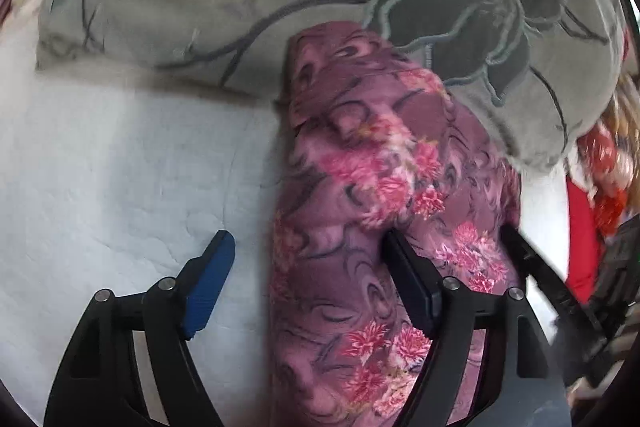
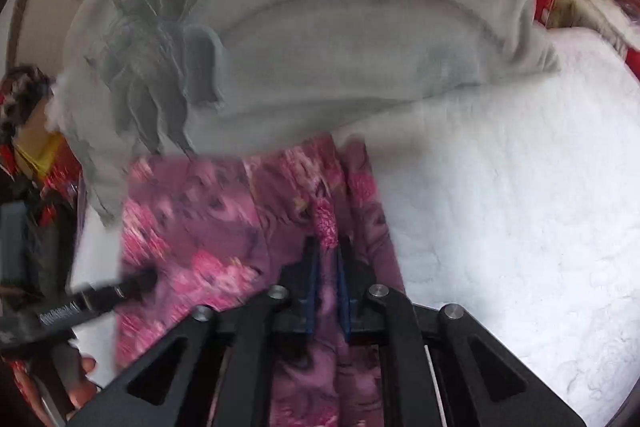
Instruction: Fold small clothes
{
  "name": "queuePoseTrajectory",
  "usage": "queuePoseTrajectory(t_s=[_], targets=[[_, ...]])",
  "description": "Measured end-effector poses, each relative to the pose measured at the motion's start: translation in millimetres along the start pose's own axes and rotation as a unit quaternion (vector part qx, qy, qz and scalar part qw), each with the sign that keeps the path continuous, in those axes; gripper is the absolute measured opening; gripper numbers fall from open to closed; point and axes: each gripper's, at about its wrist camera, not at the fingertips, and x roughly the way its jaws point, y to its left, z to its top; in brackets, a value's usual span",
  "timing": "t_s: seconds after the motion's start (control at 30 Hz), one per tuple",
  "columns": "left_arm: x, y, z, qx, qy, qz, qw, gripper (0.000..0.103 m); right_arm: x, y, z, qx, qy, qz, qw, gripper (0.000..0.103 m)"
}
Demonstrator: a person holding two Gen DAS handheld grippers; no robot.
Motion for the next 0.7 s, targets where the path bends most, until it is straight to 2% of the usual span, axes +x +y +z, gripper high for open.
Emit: queuePoseTrajectory(t_s=[0.07,0.1,0.2,0.27,0.33,0.37,0.47,0.5,0.57,0.63,0.7], targets=[[-13,1,-3,0.005,-0.006,-0.005,1.0000,0.076,-14,9,3,-0.013,-0.009,-0.015,1.000,0.020],[-27,6,-11,-0.001,-0.020,-0.013,0.9997,0.076,-22,13,2,-0.022,-0.019,-0.019,0.999,0.020],[-46,14,-36,-0.014,-0.041,-0.028,0.9987,0.076,-57,26,-12,-0.055,-0.047,0.052,0.996,0.024],[-38,18,-51,-0.019,-0.029,-0.021,0.9992,0.076,-63,31,-24,-0.071,-0.042,0.074,0.994,0.037],[-17,16,-65,-0.019,0.006,-0.011,0.9997,0.078,-51,34,-42,-0.091,-0.022,0.050,0.994,0.040],[-20,16,-67,-0.017,0.000,-0.009,0.9998,0.078,-39,32,-48,-0.097,0.002,0.030,0.995,0.040],[-44,12,-72,-0.004,-0.011,-0.002,0.9999,0.077,-49,32,-52,-0.110,-0.004,0.004,0.994,0.039],[-53,9,-76,-0.001,-0.022,-0.003,0.9998,0.077,-55,32,-53,-0.107,-0.007,0.000,0.994,0.040],[-60,7,-89,0.003,-0.031,0.000,0.9995,0.077,-73,28,-59,-0.103,-0.024,0.021,0.994,0.040],[-50,9,-105,0.004,-0.012,0.005,0.9999,0.078,-80,20,-71,-0.111,-0.024,0.013,0.993,0.040],[-32,7,-117,-0.005,0.015,-0.004,0.9999,0.082,-65,9,-84,-0.117,0.010,-0.018,0.993,0.042]])
